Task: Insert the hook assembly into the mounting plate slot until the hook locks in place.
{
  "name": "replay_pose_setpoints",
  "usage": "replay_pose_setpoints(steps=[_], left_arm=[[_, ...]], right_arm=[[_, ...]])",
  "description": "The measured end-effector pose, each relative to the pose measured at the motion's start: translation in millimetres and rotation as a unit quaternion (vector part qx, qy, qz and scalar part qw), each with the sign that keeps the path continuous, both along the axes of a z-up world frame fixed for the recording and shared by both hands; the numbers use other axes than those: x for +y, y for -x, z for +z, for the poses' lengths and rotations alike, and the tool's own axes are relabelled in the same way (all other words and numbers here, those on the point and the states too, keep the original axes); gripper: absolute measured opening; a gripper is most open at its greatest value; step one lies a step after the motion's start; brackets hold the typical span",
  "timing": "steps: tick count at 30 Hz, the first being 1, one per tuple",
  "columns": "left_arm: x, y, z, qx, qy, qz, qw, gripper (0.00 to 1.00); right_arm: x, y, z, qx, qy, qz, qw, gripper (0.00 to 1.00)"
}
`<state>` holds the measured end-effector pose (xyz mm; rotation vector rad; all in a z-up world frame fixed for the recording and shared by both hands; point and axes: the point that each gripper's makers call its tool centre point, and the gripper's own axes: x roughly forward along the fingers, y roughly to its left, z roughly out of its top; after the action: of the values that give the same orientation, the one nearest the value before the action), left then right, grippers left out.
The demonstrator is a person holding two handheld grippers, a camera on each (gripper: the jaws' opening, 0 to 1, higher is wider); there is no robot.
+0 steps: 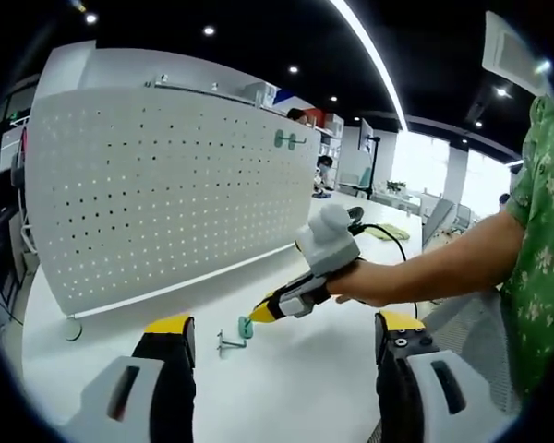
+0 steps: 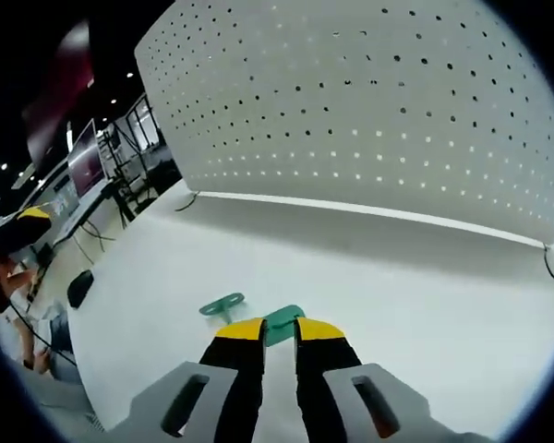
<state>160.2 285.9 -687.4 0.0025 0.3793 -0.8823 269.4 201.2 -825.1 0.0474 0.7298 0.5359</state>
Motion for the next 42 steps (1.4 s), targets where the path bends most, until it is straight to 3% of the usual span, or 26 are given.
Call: replay_pose_setpoints(steps=[8,19,28,42], left_arm=[[0,-0.5,-0.7,0.002,0.003,0.001,1.0,0.81],[-2,-0.2,-0.9,0.003,0.005,-0.002,1.0,0.81],[-1,-0.7,-1.8,0.003,0.006,-0.001,1.0,0.8],[1,-3.0,-2.5,0.004,0.006,0.0,1.0,0.79]], right_arm=[[-5,-4,2.8,-0.006,0.011,0.004,0.9999,0.08],[-8,-5,3.2,-0.02,0.037,0.04,0.9983,0.06],[-4,-10,4.8,-0.013,0.021,0.029,0.9993,0.12],[-1,-17,0.1,0.008,0.033,0.04,0.9987,0.06]])
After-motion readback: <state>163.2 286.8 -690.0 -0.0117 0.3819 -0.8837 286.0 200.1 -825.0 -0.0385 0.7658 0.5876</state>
